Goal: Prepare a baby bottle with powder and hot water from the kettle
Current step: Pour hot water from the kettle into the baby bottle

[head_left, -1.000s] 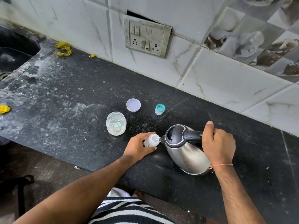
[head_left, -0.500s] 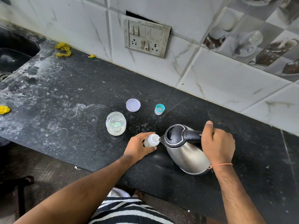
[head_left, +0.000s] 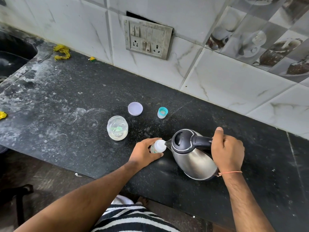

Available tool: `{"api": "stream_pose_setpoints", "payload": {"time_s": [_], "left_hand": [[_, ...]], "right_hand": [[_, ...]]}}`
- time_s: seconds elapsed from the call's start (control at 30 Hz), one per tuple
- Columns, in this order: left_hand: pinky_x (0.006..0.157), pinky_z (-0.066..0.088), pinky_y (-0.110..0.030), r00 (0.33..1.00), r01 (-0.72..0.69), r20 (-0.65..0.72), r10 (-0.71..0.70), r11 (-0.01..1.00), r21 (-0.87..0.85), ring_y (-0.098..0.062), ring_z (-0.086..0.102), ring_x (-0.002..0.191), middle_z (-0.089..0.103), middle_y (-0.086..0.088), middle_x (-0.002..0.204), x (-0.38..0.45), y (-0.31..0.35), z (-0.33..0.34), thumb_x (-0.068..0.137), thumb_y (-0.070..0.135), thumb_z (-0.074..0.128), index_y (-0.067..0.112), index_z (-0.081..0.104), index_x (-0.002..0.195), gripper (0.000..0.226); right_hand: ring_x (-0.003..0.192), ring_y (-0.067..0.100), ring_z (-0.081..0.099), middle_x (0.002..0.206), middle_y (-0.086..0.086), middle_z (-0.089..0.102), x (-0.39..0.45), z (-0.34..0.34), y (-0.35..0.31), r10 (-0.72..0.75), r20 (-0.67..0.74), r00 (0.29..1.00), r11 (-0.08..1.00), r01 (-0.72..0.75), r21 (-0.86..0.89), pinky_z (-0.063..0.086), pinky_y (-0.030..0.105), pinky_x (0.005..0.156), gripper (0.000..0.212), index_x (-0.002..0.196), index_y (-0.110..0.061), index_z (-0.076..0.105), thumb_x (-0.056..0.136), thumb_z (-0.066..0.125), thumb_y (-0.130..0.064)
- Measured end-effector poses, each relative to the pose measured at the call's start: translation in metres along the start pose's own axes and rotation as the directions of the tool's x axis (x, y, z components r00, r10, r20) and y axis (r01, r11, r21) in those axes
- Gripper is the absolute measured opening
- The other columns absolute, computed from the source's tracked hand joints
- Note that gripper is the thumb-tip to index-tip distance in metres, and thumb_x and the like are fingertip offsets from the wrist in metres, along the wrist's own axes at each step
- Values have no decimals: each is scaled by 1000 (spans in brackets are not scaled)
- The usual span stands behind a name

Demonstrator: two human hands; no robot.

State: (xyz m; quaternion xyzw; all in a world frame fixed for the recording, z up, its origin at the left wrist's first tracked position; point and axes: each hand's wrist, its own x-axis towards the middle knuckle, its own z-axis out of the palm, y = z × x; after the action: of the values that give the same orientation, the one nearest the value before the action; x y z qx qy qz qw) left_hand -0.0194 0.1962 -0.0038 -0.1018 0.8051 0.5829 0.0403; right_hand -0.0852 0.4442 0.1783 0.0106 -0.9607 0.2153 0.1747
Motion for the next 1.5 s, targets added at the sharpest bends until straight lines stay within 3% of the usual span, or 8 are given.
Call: {"api": "stream_pose_setpoints", "payload": {"time_s": [0.17,0.53,0.63,0.77,0.93,1.23,1.33,1.5], "left_hand": [[109,59,-33,1000,1,-5,-1,1000,-18,5,65,126,72,23,134,1,4,4,76,33,99,46,72,136,67],[110,58,-33,1000,11,28,-11,1000,-7,5,65,126,72,23,133,-1,9,14,76,34,99,46,72,137,68],[110,59,-32,1000,15,22,-15,1000,6,5,65,126,72,23,133,-3,7,12,76,34,99,46,72,137,68],[110,59,-32,1000,24,14,-24,999,24,5,64,127,72,24,134,-6,1,9,76,32,100,46,72,136,68],[110,59,-32,999,41,16,-41,998,41,3,65,128,71,24,136,-6,-1,6,76,32,100,46,72,137,69],[110,58,-29,999,49,12,-49,998,41,3,66,127,73,24,133,-7,-3,6,76,31,100,44,73,138,69],[110,58,-29,999,49,11,-50,998,31,4,67,125,74,26,131,-7,-6,7,75,33,101,46,73,136,69],[110,58,-27,998,65,19,-66,998,7,5,68,124,74,25,133,-7,-7,8,75,30,101,42,73,139,71]], "right_hand": [[57,43,62,54,16,66,-3,-1,22,64,-3,998,995,-64,74,55,49,62,80,59,0,71,107,33,-52],[76,38,67,66,14,67,-20,-5,60,403,-33,915,846,-358,395,48,42,78,62,69,-9,74,100,41,-51],[70,41,66,58,6,65,-25,3,76,562,13,827,692,-479,540,52,51,74,57,59,-19,72,97,48,-55],[51,22,54,55,2,59,-28,9,93,667,64,743,541,-541,644,45,30,51,49,67,-13,65,96,52,-50],[42,6,50,44,-9,56,-28,15,112,681,155,716,444,-572,689,39,19,40,49,71,-13,60,100,50,-51],[35,12,39,38,-4,44,-28,14,126,590,232,773,443,-550,708,34,28,43,59,65,-7,55,113,42,-39],[43,11,48,42,-4,53,-29,12,128,554,231,800,500,-541,676,41,32,56,61,66,-7,60,115,38,-37],[90,24,67,88,8,75,-28,7,127,459,148,876,609,-431,666,48,41,93,55,85,-22,79,111,35,-44]]}}
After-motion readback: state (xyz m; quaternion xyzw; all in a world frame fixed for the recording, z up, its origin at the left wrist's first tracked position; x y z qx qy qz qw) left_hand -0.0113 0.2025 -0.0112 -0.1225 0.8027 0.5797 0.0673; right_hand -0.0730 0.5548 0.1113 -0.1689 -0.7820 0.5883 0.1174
